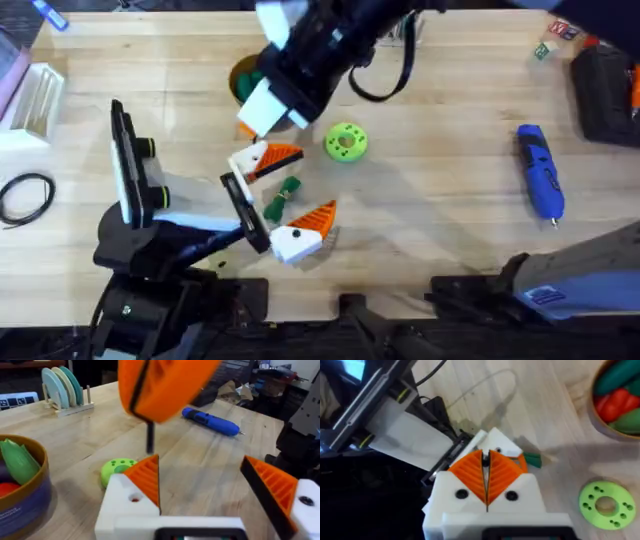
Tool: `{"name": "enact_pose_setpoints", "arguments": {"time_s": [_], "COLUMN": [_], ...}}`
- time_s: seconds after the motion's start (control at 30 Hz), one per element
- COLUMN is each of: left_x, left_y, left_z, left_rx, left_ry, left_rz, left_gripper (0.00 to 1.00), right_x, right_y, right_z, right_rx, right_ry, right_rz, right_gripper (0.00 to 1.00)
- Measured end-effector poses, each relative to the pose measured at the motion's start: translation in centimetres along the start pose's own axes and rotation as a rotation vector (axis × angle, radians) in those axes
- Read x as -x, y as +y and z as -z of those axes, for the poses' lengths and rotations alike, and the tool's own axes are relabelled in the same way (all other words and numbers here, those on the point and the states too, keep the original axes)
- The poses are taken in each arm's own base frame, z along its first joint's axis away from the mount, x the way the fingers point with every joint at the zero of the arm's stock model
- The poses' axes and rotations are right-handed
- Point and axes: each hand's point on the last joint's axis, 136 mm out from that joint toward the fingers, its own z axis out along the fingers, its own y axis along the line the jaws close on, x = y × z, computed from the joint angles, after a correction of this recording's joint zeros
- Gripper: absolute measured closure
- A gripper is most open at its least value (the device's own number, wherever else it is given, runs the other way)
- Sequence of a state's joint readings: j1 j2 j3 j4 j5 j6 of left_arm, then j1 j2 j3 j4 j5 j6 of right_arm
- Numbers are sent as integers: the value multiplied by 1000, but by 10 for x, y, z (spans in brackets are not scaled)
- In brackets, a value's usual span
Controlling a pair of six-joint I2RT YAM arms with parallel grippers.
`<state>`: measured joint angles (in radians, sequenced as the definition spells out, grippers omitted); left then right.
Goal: Pick up the gripper from the table and insert it into the empty holder that is missing its gripper. Then pick up a screw, insert it into the mounting hole, and use the screwdriver to tighten it. Finally, clean up the table by picking up the vegetable and placing it into the bucket.
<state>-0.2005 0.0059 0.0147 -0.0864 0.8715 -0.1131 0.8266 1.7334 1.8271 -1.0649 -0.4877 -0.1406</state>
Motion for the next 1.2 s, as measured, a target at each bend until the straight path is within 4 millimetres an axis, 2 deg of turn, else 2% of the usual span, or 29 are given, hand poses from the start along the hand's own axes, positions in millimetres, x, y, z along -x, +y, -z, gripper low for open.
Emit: {"name": "enact_pose_setpoints", "arguments": {"time_s": [0.13, 0.3, 0.53, 0.77, 0.97, 1.2], "left_x": [0, 0, 0, 0, 0, 0], "left_y": [0, 0, 0, 0, 0, -1], "left_z": [0, 0, 0, 0, 0, 0], "left_rx": [0, 0, 0, 0, -1, -5], "left_ry": [0, 0, 0, 0, 1, 2], "left_rz": [0, 0, 0, 0, 6, 7], "left_gripper": [14, 14, 13, 14, 13, 16], "right_x": [-6, -11, -13, -13, -13, -11], "right_y": [9, 5, -7, -7, -3, -4], "right_z": [-15, -28, -30, -31, -44, -47], "right_rx": [-4, -45, -114, -116, -105, -107], "right_ry": [46, 88, 104, 106, 119, 118], "right_rz": [26, 43, 68, 73, 87, 90], "right_gripper": [995, 995, 995, 995, 995, 995]}}
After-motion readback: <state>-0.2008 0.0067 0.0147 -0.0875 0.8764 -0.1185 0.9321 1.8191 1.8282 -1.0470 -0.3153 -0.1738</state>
